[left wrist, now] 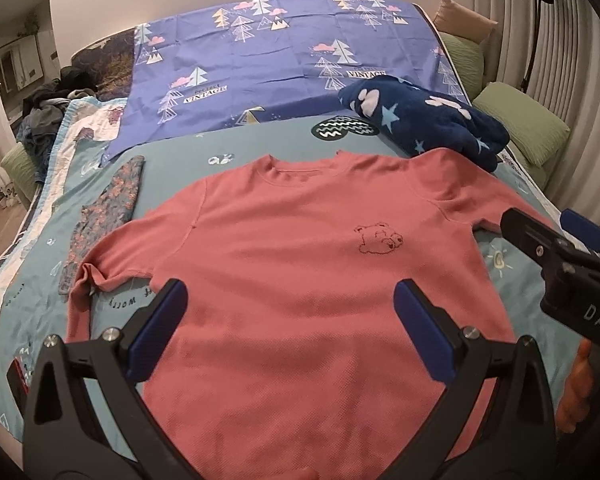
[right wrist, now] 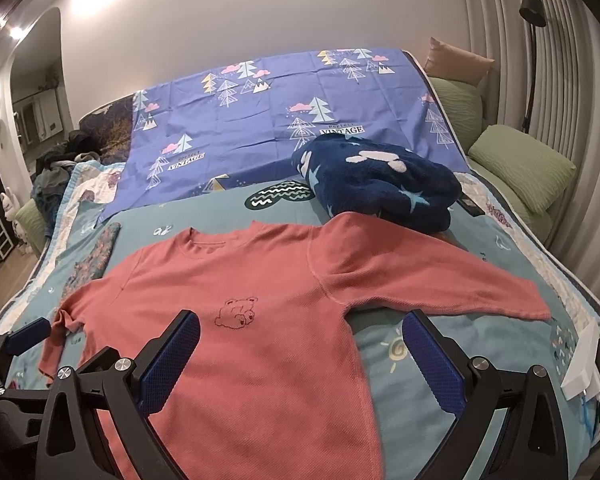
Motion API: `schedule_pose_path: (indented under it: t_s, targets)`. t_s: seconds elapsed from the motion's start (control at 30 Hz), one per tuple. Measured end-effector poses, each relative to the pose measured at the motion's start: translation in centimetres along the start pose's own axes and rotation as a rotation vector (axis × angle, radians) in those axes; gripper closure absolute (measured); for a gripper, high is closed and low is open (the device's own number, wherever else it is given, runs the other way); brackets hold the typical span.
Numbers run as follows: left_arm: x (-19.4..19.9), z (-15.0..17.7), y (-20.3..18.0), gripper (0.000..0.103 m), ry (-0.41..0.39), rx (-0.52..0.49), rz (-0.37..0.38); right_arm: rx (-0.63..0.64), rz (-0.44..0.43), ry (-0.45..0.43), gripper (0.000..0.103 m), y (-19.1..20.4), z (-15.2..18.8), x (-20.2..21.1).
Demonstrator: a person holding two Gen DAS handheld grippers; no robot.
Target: Fold small clothes
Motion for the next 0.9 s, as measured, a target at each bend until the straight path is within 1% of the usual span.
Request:
schedule_pose_path:
  t_s: [0.27,0.6,0.77,0.9]
  targets:
    - [0.2,-0.3,0.3,0.001,-0.023,0.016,0.004,0.006,-0.002,-0.001,0.000,0.1,-0.3,0.0]
    - [0.1,0.0,0.7,0.001,-0.018,0.021,0.003,0.014,-0.004,-0.006,0.000,0.8,-0.6,0.2]
    - [0.0,0.1,1.4,0.001,-0.025,0.049,-0.006,0.022,-0.004,-0.004,0.000,1.0,-0.5,0.1]
    - [-0.1,0.2,2.0,0.001,-0.020,0.070,0.004,0.025,-0.005,-0.002,0.000,1.2,-0.4,0.1]
Point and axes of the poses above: each gripper's, at about its wrist camera, not at the fingertips, and x roughly against the way its jaws point, y to its left, z to its underside, the point moved 10 cm from there along -x, roughly the way its jaws point, and after that the axes turned 9 degrees about x, right-handed, at the moved point
